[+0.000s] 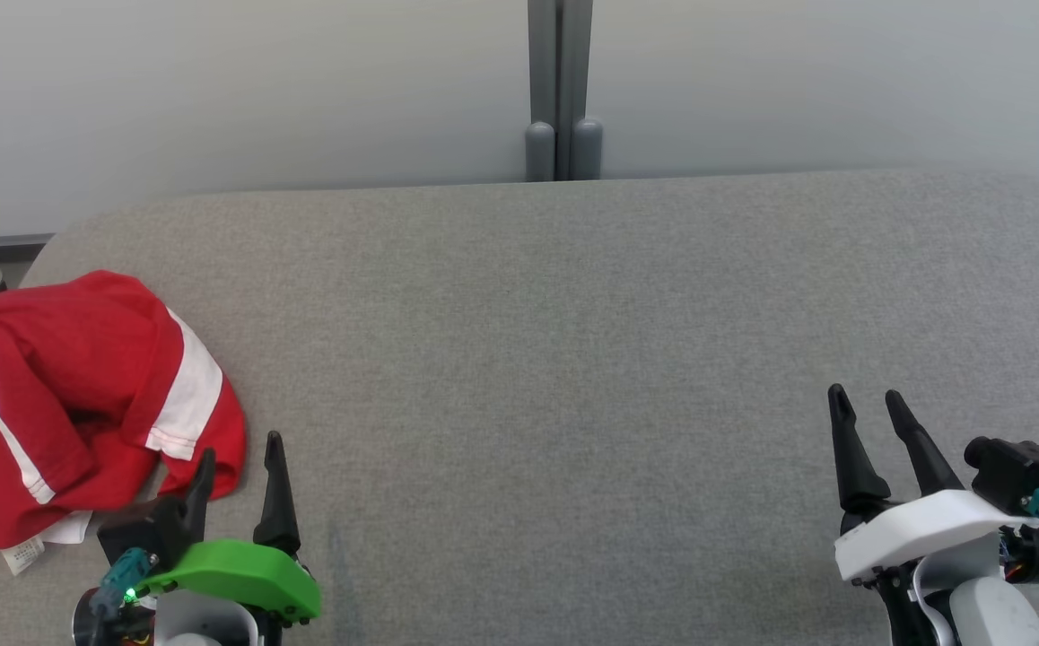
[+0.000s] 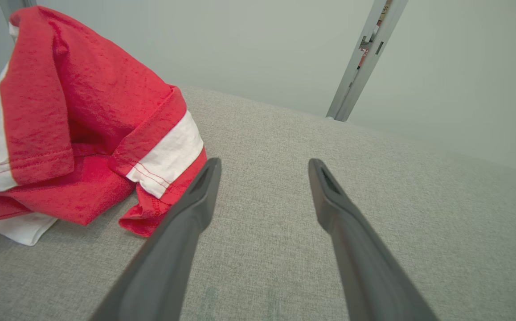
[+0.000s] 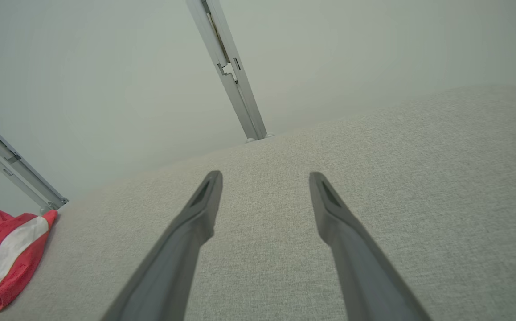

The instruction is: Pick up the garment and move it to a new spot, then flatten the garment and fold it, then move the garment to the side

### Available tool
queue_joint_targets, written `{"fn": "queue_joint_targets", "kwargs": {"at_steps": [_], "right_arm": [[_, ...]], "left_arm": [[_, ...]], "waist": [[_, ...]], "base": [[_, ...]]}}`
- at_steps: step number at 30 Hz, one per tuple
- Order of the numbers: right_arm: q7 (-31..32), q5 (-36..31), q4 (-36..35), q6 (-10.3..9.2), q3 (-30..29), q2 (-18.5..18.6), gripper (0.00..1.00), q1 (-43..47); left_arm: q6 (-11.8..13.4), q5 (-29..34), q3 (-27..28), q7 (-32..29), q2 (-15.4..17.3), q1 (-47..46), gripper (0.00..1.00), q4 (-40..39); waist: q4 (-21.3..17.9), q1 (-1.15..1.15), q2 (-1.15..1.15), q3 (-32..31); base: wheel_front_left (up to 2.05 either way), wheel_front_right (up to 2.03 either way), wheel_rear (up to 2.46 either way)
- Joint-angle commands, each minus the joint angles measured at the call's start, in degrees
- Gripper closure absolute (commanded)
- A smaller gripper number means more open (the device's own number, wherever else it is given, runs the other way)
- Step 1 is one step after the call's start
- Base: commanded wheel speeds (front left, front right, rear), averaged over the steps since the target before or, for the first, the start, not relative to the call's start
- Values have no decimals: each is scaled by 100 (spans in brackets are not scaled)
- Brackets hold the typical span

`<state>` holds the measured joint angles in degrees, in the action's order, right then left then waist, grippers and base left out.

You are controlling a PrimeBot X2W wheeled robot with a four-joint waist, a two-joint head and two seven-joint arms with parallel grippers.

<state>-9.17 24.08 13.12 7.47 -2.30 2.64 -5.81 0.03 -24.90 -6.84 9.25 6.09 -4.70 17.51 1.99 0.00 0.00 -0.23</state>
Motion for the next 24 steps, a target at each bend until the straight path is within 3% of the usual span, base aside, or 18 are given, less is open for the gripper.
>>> {"fn": "queue_joint_targets", "kwargs": {"at_steps": [1,24], "right_arm": [[-65,-169,0,3,10,23,0,-3],[-361,-1217,21,3,-25,31,0,58]], "left_arm": [[39,152,-23,57,20,-65,0,2],[-34,1222,108,351,-137,136,0,0]], "waist": [[1,0,0,-3],[-39,0,0,-7]], "base": [[0,0,0],[0,0,0]]}}
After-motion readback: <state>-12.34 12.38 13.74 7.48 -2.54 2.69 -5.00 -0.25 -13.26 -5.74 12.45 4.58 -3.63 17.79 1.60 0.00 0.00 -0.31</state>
